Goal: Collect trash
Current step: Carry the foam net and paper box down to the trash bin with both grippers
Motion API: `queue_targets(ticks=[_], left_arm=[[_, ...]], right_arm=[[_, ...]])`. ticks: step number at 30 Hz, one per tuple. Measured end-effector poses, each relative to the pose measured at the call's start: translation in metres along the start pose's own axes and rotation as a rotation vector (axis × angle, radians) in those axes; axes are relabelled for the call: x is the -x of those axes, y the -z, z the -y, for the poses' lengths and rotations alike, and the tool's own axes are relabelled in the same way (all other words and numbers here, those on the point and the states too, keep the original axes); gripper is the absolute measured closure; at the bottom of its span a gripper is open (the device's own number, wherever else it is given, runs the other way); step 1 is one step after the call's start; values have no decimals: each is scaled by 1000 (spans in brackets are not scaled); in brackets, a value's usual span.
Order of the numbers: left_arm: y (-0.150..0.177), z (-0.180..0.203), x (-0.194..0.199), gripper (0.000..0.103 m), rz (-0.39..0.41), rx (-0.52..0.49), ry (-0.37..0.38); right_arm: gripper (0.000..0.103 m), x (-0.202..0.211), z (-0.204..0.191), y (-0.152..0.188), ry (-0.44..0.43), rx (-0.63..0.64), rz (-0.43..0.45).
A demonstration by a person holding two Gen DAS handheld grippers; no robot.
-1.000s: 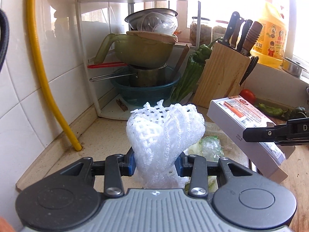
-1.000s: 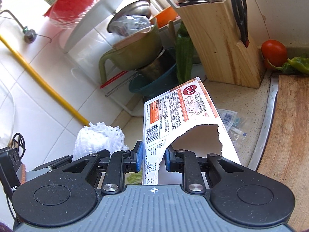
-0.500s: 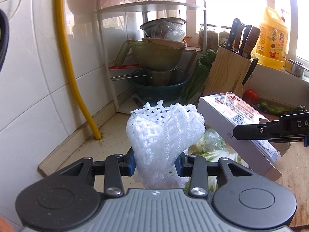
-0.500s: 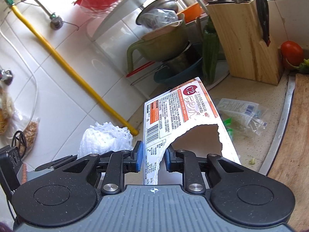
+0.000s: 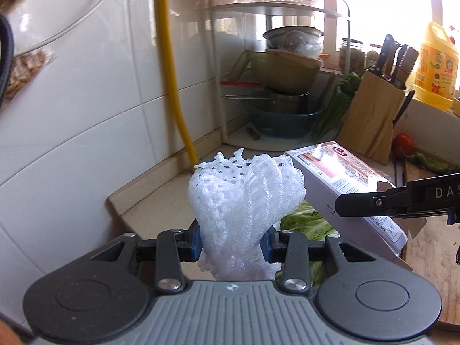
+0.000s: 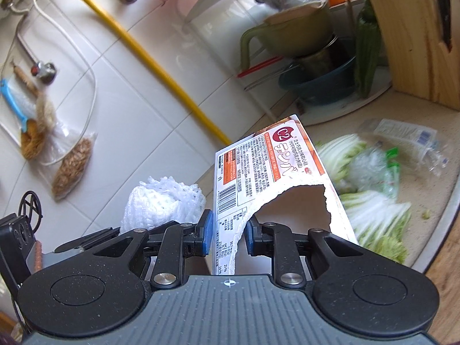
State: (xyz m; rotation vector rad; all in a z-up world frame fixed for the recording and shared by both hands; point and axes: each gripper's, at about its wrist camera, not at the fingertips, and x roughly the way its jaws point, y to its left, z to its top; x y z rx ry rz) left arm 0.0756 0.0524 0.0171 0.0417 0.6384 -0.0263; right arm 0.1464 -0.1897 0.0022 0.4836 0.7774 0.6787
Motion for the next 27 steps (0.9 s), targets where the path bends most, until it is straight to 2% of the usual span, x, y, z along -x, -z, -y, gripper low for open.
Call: queue_targets(ticks=[7, 16, 27], left_arm=[[15, -29, 9, 67, -13, 43, -40], [26, -72, 24, 67, -13, 96, -100], [43, -104, 40, 67, -15, 156, -167]], right_arm=[[74, -25, -26, 12, -60, 40, -81], [74, -63, -69, 22, -117, 70, -141], [74, -96, -112, 37, -165, 133, -200]])
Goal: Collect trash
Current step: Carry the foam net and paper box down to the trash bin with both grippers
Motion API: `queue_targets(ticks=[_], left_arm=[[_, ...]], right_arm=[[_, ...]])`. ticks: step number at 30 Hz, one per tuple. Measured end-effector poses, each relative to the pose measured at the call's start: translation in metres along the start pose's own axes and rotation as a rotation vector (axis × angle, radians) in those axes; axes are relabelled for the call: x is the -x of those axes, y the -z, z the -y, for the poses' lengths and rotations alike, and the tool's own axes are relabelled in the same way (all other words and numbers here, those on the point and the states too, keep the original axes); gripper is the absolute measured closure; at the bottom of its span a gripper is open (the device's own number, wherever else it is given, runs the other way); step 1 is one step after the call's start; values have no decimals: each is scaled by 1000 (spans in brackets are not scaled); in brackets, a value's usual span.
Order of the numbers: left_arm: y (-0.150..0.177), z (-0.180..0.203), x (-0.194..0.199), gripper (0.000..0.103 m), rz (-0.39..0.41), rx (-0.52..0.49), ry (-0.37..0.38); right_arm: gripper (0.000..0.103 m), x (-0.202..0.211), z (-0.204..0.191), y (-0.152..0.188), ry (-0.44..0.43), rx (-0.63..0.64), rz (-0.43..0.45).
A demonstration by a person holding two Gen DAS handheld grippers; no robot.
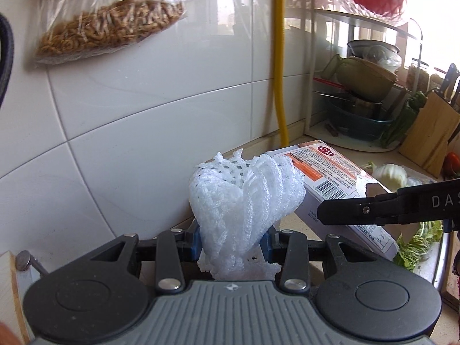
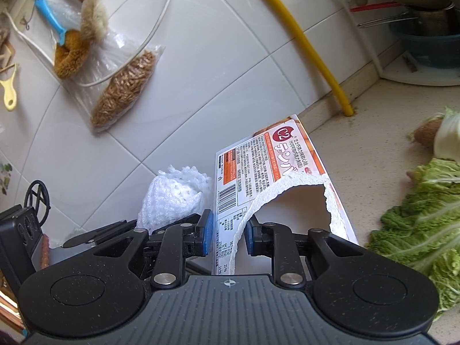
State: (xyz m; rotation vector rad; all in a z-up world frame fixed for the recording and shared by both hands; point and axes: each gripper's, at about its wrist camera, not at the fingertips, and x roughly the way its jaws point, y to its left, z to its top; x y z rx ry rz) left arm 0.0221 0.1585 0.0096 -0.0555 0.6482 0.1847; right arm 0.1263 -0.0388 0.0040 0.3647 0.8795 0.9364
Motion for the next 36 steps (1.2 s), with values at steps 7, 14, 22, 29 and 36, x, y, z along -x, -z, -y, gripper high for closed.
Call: queue_targets(ticks=[7, 14, 22, 29, 36], left_arm=[[10, -13, -1, 67, -20, 25, -25], [19, -24, -5, 67, -46, 43, -36], [35, -40, -23, 67, -103, 69, -46], [44, -49, -37, 67, -150, 78, -47], [51, -53, -56, 66, -209, 87, -57]], right_arm=[[74, -19, -13, 4, -19, 15, -45], [74, -29, -20, 9, -20, 22, -77], [74, -48, -21, 17, 2, 18, -124], [74, -64, -20, 27, 27, 9, -161], [74, -84, -15, 40, 56, -2, -214]])
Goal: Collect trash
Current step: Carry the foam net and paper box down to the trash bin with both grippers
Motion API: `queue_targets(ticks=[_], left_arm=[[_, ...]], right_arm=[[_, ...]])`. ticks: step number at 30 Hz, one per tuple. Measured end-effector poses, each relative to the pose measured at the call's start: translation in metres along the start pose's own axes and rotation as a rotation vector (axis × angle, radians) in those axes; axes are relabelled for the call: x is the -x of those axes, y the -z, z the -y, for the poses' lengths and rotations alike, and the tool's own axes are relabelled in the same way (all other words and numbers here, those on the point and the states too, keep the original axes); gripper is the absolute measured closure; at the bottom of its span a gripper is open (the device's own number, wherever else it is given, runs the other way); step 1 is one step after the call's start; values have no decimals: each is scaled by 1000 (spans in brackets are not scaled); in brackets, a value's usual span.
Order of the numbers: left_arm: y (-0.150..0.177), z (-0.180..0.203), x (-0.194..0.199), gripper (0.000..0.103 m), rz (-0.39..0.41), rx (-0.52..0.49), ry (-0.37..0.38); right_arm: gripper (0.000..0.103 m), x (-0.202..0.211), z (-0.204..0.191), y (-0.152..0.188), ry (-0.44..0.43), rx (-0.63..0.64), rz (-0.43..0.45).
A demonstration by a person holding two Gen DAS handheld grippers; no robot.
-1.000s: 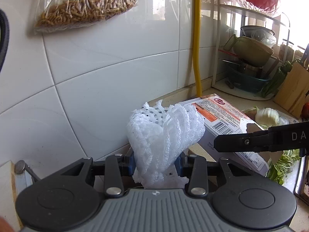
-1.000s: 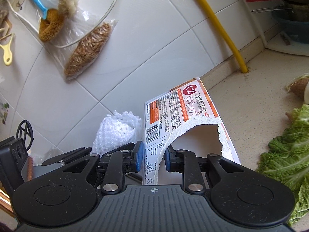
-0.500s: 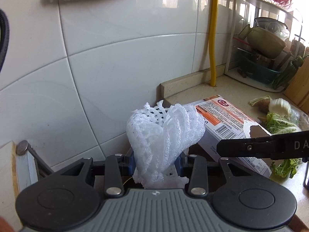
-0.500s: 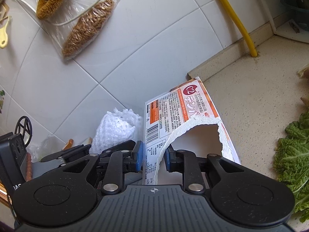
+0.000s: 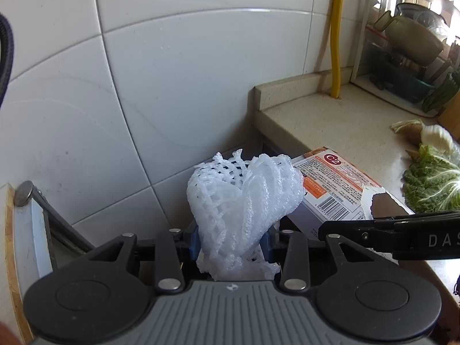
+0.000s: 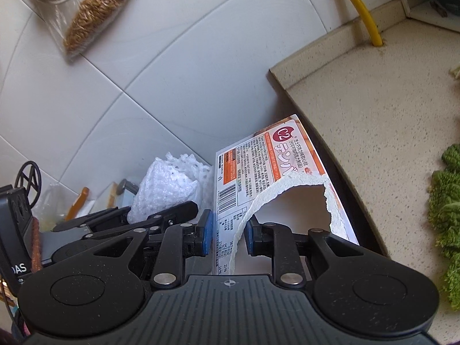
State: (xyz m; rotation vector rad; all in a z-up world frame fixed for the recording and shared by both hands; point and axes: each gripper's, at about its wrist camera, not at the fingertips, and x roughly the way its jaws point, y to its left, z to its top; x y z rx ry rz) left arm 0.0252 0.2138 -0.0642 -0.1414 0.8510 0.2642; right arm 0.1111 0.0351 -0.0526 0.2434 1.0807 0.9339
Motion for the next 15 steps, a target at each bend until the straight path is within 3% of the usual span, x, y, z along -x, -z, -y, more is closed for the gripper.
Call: queue_targets(ticks=[8, 10, 15], left_arm=[[4, -5, -23, 58, -60, 15, -5], [5, -6, -33, 52, -95, 23, -9], [7, -13, -60, 50, -181, 60, -44]], right_arm=[[74, -29, 5, 7, 28, -19, -54], [73, -37, 6, 7, 35, -29, -71], [69, -64, 14, 10, 61, -60, -120]])
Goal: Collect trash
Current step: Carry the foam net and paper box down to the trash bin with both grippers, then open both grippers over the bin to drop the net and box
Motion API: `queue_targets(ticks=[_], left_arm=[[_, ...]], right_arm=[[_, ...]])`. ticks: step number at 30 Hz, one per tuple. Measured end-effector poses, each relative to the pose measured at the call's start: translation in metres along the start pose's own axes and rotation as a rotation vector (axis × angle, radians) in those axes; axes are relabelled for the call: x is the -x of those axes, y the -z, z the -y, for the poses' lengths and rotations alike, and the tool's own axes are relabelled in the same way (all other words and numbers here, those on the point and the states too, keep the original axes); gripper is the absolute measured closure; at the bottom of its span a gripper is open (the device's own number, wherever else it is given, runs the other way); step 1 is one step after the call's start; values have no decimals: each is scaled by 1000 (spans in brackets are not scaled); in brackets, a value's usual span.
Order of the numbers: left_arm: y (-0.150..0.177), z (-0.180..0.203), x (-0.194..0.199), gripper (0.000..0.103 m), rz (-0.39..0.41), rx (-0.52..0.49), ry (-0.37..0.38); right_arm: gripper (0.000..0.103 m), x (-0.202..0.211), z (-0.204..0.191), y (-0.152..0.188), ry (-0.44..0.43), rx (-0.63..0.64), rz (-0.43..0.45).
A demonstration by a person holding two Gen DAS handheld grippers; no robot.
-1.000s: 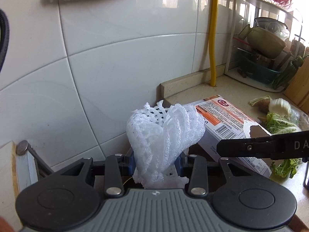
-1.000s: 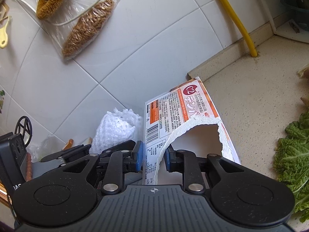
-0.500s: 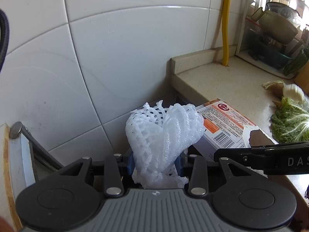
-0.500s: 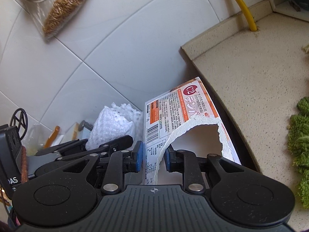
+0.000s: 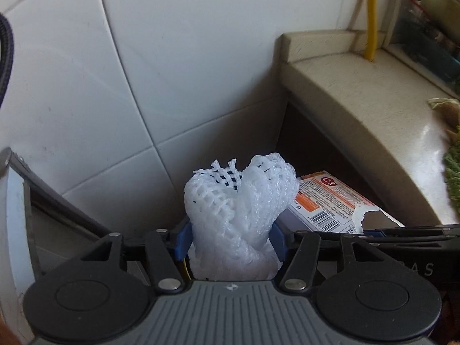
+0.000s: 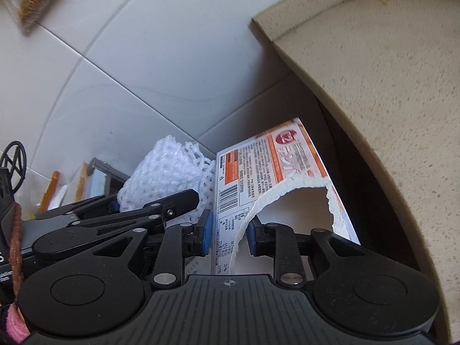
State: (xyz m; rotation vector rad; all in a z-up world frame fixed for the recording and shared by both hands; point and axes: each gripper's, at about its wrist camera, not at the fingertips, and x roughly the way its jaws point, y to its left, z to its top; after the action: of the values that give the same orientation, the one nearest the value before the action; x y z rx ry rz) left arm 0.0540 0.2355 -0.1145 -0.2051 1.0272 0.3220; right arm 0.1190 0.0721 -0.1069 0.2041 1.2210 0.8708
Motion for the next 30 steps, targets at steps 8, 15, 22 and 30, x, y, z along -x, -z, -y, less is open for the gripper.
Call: queue_targets(ticks=[8, 15, 22, 30], left_arm=[[-3, -16, -34, 50, -110, 102, 23], [-8, -16, -60, 44, -175, 133, 20], [-8, -13, -86, 31, -250, 157, 15], [-9, -14, -81, 31, -234, 165, 31]], right_arm=[[53, -44, 22, 1, 42, -87, -74], [49, -66, 36, 4, 39, -172, -99], [47, -70, 45, 4, 47, -226, -97], [46, -61, 49, 7, 61, -228, -73]])
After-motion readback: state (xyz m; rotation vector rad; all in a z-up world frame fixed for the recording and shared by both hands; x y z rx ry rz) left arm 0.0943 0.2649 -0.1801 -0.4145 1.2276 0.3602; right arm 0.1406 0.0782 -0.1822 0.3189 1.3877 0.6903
